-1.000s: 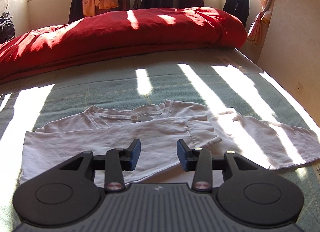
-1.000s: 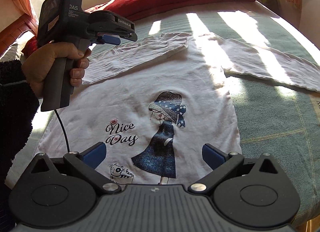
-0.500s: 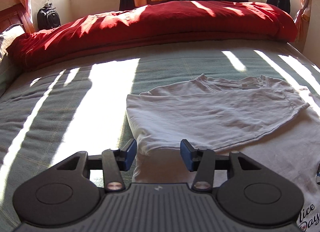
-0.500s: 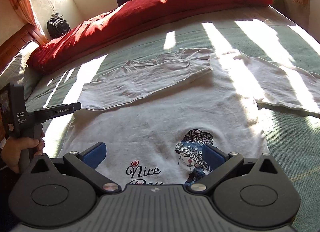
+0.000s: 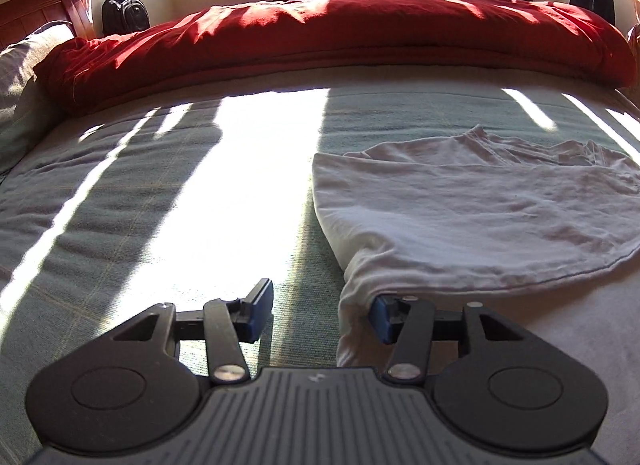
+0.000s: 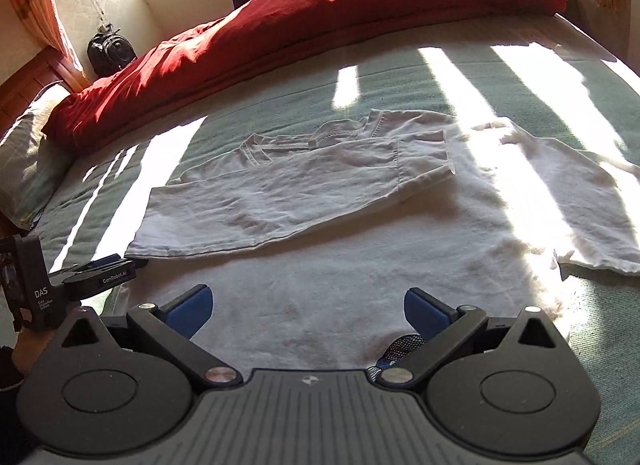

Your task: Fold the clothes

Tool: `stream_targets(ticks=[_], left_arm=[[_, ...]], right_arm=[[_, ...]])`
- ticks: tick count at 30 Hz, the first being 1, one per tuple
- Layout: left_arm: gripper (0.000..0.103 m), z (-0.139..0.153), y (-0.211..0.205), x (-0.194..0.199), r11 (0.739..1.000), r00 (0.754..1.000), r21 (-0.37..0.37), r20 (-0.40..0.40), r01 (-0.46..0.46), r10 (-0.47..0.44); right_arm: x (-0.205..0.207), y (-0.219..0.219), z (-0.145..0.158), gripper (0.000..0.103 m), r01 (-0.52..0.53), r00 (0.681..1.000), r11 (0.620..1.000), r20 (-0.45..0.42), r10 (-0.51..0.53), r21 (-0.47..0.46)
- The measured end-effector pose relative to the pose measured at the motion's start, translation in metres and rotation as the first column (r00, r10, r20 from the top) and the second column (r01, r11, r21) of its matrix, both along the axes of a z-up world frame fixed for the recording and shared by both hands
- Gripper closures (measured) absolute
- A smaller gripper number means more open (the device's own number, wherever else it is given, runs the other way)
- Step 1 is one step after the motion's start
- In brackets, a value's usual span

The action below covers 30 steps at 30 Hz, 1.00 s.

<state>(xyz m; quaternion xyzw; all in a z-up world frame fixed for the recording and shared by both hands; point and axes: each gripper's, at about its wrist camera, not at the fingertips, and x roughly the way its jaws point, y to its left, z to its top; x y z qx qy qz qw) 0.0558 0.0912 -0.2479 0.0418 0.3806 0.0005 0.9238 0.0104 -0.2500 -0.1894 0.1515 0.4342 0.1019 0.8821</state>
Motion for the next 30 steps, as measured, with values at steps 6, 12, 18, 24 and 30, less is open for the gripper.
stream_targets(ticks=[6, 12, 18, 24, 30], left_arm=[[0.039, -0.004, 0.016, -0.004, 0.999, 1.000, -0.049, -0.002, -0.021, 0.021], [0.039, -0.007, 0.016, -0.006, 0.998, 1.000, -0.053, -0.002, -0.021, 0.021], [0.039, -0.008, 0.019, -0.007, 0.997, 1.000, -0.069, -0.004, -0.018, 0.018], [0.038, -0.009, 0.020, -0.006, 0.997, 1.000, -0.074, -0.010, -0.018, 0.017], [0.037, -0.009, 0.022, -0.004, 0.997, 1.000, -0.081, -0.019, -0.018, 0.017]], right_arm=[[0.027, -0.015, -0.005, 0.000, 0.017, 1.000, 0.998, 0.024, -0.019, 0.057], [0.072, -0.064, -0.028, 0.014, 0.136, 0.991, 0.958, -0.015, -0.136, 0.251], [0.111, -0.116, -0.077, 0.031, 0.327, 0.945, 0.842, -0.159, -0.286, 0.428], [0.130, -0.119, -0.087, 0.098, 0.311, 0.950, 0.841, -0.142, -0.276, 0.442], [0.107, -0.107, -0.061, 0.097, 0.239, 0.969, 0.903, -0.022, -0.248, 0.358]])
